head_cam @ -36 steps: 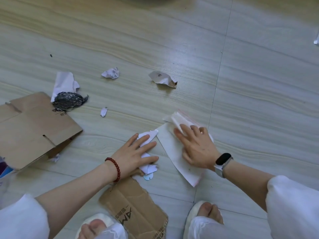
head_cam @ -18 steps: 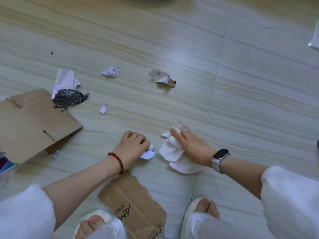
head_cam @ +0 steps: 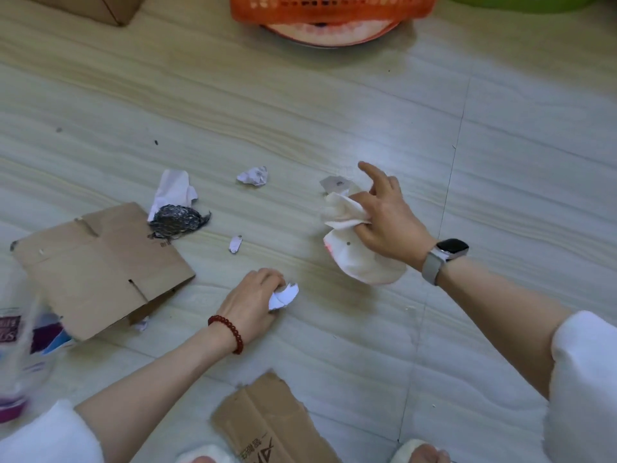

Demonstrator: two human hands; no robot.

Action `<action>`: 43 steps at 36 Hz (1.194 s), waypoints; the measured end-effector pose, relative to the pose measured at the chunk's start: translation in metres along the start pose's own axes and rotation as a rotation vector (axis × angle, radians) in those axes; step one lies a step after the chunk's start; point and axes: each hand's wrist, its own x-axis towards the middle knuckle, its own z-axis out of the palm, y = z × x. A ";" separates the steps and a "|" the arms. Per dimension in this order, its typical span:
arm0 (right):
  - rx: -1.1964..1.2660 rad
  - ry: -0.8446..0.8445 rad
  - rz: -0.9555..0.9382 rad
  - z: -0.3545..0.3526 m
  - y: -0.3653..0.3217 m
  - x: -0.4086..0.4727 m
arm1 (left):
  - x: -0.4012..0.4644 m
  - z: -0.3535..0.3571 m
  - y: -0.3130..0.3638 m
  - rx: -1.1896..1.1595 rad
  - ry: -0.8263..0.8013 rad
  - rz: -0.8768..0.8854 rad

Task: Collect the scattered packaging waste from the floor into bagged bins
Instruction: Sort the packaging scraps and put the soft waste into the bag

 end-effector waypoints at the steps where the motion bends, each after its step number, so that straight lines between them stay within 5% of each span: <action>1: -0.052 -0.015 -0.003 0.000 0.000 0.013 | 0.004 -0.011 -0.004 -0.007 0.057 -0.070; 7: -0.148 -0.399 0.135 0.032 0.007 0.068 | 0.028 -0.078 -0.025 -0.109 0.449 -0.314; 9: -0.155 -0.411 0.134 0.046 0.004 0.066 | 0.034 -0.096 -0.037 -0.103 0.492 -0.370; 14: -0.209 -0.223 0.026 0.065 -0.011 0.052 | 0.051 -0.127 -0.073 0.046 0.493 -0.503; 20: -0.125 -0.265 0.076 0.064 -0.013 0.050 | 0.065 -0.117 -0.096 0.045 0.326 -0.565; 26: -0.101 -0.259 0.139 0.065 -0.014 0.049 | 0.063 -0.094 -0.093 0.102 0.358 -0.545; 32: 0.191 -0.206 0.288 0.054 -0.018 0.038 | 0.061 -0.091 -0.088 0.127 0.387 -0.326; 36: 0.259 -0.080 0.315 0.024 -0.010 0.020 | 0.057 -0.096 -0.083 -0.105 0.517 -0.402; 39: 0.221 -0.040 0.370 -0.007 0.003 0.004 | 0.047 -0.097 -0.063 -0.292 0.616 -0.301; 43: 0.190 -0.090 0.530 -0.033 0.028 -0.032 | 0.032 -0.074 -0.026 -0.299 0.492 -0.124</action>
